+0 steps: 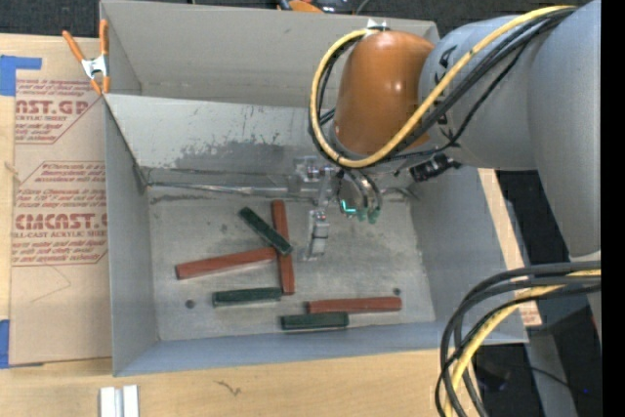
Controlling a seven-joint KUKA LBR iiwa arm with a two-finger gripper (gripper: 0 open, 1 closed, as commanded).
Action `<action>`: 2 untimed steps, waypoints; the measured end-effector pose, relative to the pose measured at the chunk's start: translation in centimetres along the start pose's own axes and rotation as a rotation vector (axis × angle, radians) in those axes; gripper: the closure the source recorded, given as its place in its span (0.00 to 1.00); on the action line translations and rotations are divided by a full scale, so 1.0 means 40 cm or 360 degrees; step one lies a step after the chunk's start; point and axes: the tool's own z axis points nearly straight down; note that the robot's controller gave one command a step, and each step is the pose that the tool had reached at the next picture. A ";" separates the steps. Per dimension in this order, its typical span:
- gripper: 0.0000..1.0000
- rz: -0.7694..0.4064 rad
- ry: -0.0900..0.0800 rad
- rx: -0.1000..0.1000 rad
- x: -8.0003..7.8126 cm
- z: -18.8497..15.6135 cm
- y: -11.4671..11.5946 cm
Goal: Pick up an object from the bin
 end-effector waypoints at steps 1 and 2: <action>0.00 -0.0164 0.0001 -0.0005 0.184 0.179 0.329; 1.00 -0.0151 -0.0009 0.0000 0.174 0.173 0.315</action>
Offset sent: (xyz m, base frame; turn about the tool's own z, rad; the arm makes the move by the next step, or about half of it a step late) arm -0.0698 0.1252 -0.0681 -0.0936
